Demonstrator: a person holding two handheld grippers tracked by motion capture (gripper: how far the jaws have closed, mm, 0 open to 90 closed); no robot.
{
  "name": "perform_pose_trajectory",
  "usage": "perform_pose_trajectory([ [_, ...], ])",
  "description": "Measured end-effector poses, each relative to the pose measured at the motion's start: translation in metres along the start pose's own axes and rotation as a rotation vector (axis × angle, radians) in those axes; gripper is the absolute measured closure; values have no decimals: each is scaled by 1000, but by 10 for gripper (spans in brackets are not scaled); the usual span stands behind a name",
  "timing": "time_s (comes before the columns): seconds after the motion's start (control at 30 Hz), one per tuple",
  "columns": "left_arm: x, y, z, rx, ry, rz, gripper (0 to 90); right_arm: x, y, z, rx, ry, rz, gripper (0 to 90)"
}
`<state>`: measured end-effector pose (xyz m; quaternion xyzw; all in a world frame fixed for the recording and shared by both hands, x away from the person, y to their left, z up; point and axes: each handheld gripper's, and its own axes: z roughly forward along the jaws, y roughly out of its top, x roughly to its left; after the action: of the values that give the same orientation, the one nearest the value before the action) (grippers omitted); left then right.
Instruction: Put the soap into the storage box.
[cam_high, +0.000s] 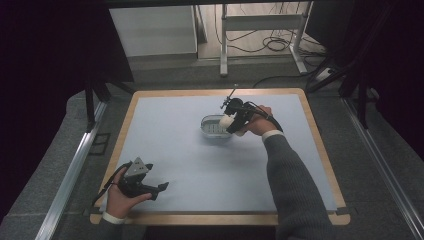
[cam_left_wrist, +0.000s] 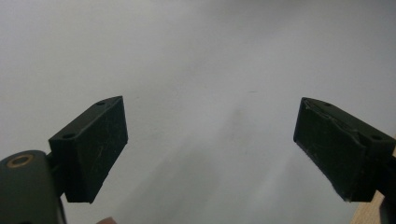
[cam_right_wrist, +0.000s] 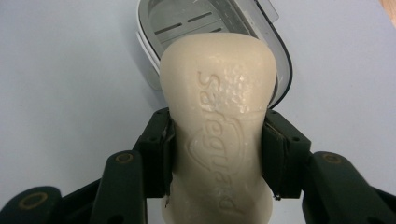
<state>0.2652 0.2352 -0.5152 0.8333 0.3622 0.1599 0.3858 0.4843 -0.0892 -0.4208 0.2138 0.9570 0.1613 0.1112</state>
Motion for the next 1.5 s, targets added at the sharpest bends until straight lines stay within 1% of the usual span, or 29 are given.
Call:
perform_pose_trajectory([
  [0.3,0,0,0,0,-2,-2,104,0,10,2,-2,5,-27,499],
  [0.33,0,0,0,3,-1,1,104,1,10,2,1,6,-22,499],
  [0.47,0,0,0,3,-2,1,104,0,14,4,-2,2,-28,499],
  [0.53,0,0,1,4,-2,1,104,0,15,5,-6,5,-25,499],
  [0.57,0,0,1,4,-3,1,104,0,15,6,-5,3,-34,498],
  [0.77,0,0,0,2,-4,0,104,1,19,12,-4,3,-49,499],
  [0.8,0,0,0,2,-3,0,104,1,20,13,-6,3,-47,499],
  [0.83,0,0,0,2,-3,0,104,0,22,13,-2,0,-35,499],
  [0.87,0,0,0,4,-4,1,104,0,23,14,-1,-5,-38,498],
  [0.93,0,0,1,5,-3,2,104,-1,24,15,-4,3,-46,499],
  [1.1,-1,0,1,6,-6,3,104,-3,32,18,4,-1,-69,498],
  [1.17,0,0,1,5,-5,4,104,-4,34,19,-1,3,-79,498],
  [1.23,-1,0,1,-4,-5,-2,105,-5,39,23,5,10,-96,498],
  [1.37,0,0,2,3,-4,5,105,-4,45,30,10,9,-116,498],
  [1.43,0,0,2,3,-6,5,105,-4,46,34,22,10,-150,498],
  [1.5,0,0,3,5,-5,6,104,-4,46,36,28,8,-150,498],
])
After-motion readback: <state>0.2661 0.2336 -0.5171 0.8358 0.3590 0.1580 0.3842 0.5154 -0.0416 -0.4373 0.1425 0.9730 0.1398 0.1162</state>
